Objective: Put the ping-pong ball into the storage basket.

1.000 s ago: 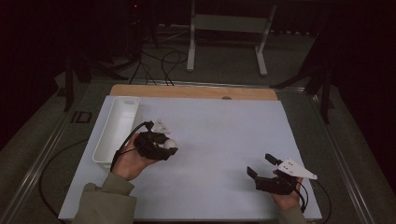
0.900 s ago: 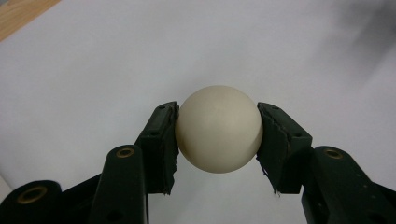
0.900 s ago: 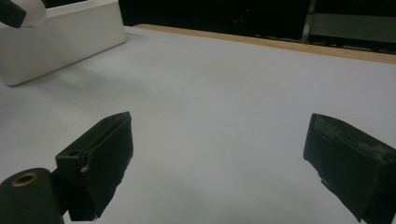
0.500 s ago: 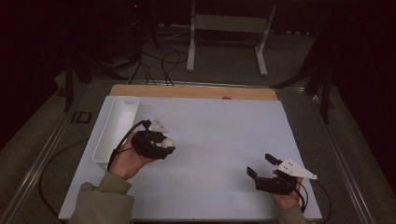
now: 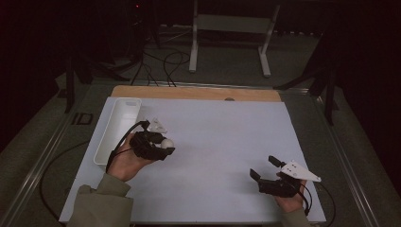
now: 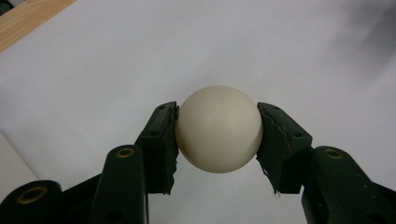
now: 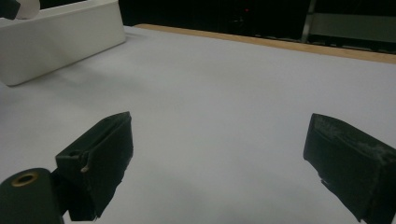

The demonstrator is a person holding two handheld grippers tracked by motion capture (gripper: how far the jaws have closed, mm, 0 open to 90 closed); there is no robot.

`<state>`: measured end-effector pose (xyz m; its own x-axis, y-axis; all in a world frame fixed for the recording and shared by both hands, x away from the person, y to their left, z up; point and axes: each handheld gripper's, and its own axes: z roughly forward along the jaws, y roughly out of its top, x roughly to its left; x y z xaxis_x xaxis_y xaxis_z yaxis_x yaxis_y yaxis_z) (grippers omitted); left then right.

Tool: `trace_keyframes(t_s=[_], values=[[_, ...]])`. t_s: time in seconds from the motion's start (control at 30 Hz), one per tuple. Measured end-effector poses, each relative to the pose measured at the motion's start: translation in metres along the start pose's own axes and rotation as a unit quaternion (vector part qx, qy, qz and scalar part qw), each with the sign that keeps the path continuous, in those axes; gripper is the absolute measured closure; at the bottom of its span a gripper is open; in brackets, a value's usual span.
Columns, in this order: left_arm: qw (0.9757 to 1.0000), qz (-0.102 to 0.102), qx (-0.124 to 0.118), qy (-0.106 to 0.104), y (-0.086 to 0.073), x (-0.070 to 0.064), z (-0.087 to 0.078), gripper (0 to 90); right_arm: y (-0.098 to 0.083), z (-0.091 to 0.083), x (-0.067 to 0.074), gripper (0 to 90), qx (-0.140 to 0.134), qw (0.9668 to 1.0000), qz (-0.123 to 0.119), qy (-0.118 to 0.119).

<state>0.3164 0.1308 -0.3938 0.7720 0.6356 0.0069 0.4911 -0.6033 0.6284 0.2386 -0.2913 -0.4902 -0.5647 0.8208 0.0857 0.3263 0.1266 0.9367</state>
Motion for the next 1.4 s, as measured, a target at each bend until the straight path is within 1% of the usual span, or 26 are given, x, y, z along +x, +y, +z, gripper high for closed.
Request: trace_keyframes(t_s=[0.13, 0.67, 0.97, 1.07, 1.17, 1.4], values=[[1.0000, -0.003, -0.004, 0.001, -0.001, 0.001, -0.001, 51.2, 0.000, 0.000, 0.000, 8.0, 0.000, 1.0000, 0.000, 0.000], [0.9998, -0.014, -0.004, 0.012, -0.006, 0.011, -0.009, 51.2, 0.000, 0.000, 0.000, 8.0, 0.000, 1.0000, 0.000, -0.001], [0.9995, -0.025, -0.004, 0.019, -0.010, 0.017, -0.012, 51.2, 0.000, 0.000, 0.000, 8.0, 0.000, 1.0000, 0.000, -0.001], [0.9995, -0.023, -0.003, 0.022, -0.012, 0.020, -0.013, 51.2, 0.000, 0.000, 0.000, 8.0, 0.000, 1.0000, -0.001, -0.001], [0.9992, -0.030, -0.005, 0.025, -0.013, 0.021, -0.014, 51.2, 0.000, 0.000, 0.000, 8.0, 0.000, 1.0000, -0.001, -0.001], [0.9991, -0.031, -0.003, 0.030, -0.016, 0.025, -0.016, 51.2, 0.000, 0.000, 0.000, 8.0, 0.000, 1.0000, 0.000, -0.001]])
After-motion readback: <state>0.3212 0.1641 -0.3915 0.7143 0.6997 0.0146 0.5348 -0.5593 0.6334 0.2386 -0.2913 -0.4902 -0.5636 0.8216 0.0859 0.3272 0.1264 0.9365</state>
